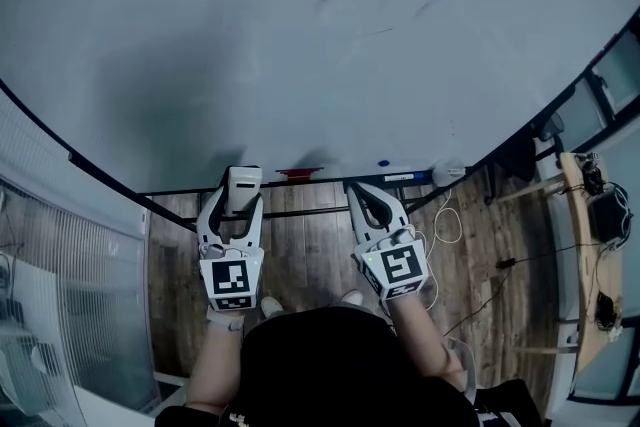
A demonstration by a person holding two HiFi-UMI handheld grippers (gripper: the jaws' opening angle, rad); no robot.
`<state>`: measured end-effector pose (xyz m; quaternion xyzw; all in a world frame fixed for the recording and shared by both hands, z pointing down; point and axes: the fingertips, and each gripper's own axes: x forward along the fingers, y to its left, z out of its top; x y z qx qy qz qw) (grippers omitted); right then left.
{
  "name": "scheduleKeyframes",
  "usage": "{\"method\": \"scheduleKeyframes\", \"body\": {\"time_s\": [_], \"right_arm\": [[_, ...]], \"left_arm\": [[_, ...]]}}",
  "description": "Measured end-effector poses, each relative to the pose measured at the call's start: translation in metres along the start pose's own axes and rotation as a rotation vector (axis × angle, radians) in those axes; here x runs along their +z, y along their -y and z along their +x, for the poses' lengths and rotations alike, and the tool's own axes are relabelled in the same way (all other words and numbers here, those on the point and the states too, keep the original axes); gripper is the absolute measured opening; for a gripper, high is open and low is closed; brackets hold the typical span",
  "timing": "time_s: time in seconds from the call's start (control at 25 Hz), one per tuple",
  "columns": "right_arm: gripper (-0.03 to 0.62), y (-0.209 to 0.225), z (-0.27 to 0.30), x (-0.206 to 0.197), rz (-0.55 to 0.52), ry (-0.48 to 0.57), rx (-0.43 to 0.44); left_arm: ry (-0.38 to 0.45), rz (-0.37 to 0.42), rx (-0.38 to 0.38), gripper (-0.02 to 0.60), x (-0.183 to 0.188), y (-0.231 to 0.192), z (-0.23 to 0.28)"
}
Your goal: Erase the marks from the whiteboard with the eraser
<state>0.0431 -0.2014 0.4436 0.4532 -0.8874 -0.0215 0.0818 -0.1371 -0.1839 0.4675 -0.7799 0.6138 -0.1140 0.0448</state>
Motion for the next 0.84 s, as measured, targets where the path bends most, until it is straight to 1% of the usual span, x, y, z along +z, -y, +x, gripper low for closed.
{"method": "scheduleKeyframes", "body": {"time_s": [0.56, 0.84], "right_arm": [[0.026, -0.007, 0.004, -0.010, 0.009, -0.034, -0.026], [0.026, -0.005, 0.001, -0.014, 0.013, -0.043, -0.049]], "left_arm": [[-0.015, -0.020, -0.049, 0.245, -0.013, -0.001, 0.006], [-0.013, -0.021, -0.069, 0.245, -0.013, 0.000, 0.008]]}}
